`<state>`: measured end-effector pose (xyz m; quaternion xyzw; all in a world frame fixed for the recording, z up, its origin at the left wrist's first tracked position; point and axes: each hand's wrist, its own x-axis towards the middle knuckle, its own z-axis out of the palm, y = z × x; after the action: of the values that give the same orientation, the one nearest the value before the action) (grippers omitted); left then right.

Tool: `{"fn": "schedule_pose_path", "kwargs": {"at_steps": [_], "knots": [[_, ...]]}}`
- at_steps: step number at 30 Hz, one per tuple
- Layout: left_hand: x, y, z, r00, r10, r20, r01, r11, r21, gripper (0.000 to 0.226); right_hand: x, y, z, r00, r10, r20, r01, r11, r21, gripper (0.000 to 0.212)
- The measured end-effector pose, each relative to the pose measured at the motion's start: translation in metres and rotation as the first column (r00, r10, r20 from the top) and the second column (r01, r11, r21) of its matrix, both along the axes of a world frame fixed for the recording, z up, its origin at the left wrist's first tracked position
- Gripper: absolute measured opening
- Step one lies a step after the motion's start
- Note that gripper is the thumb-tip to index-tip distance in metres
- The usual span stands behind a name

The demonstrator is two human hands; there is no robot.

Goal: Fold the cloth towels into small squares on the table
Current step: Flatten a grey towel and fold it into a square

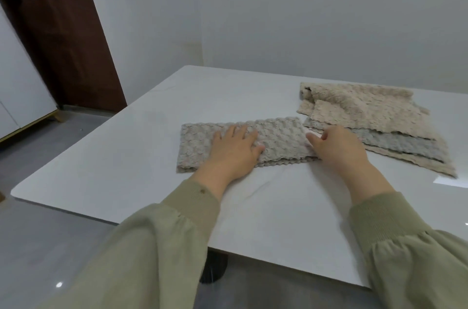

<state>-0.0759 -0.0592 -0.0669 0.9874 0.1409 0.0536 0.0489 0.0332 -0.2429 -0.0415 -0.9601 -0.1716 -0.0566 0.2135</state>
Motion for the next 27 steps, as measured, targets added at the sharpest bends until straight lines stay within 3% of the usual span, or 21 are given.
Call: {"fn": "schedule_pose_path", "kwargs": {"at_steps": [4,8,14,20,23,25,27], "knots": [[0.001,0.000,-0.008,1.000,0.016,-0.026,-0.016,1.000,0.007,0.061,0.000,0.001,0.004,0.986,0.031,-0.162,-0.043,0.996,-0.076,0.060],[0.001,-0.002,-0.008,0.999,0.041,0.021,-0.041,0.999,0.005,0.062,-0.001,0.002,0.009,0.979,0.052,-0.198,-0.067,0.995,-0.069,0.053],[0.000,-0.002,-0.007,0.997,0.060,0.049,-0.060,0.998,0.001,0.063,-0.003,0.006,0.009,0.987,0.072,-0.142,-0.033,0.966,0.258,0.020],[0.000,-0.003,-0.005,0.997,0.067,0.037,-0.067,0.998,0.003,0.066,0.006,0.005,0.004,0.996,0.044,-0.076,-0.011,0.918,0.395,0.015],[-0.002,-0.004,-0.004,0.996,0.084,0.015,-0.085,0.996,0.022,0.071,0.007,0.007,-0.004,0.999,-0.008,0.044,-0.005,0.958,0.286,0.010],[-0.002,-0.003,-0.004,0.996,0.092,-0.004,-0.092,0.995,0.028,0.073,0.007,0.010,-0.010,0.998,0.035,0.050,-0.041,0.992,0.123,0.006],[-0.003,-0.002,-0.003,0.994,0.104,-0.018,-0.104,0.994,0.020,0.075,0.006,0.010,-0.012,0.997,0.063,0.043,-0.065,0.996,0.059,0.007]]}}
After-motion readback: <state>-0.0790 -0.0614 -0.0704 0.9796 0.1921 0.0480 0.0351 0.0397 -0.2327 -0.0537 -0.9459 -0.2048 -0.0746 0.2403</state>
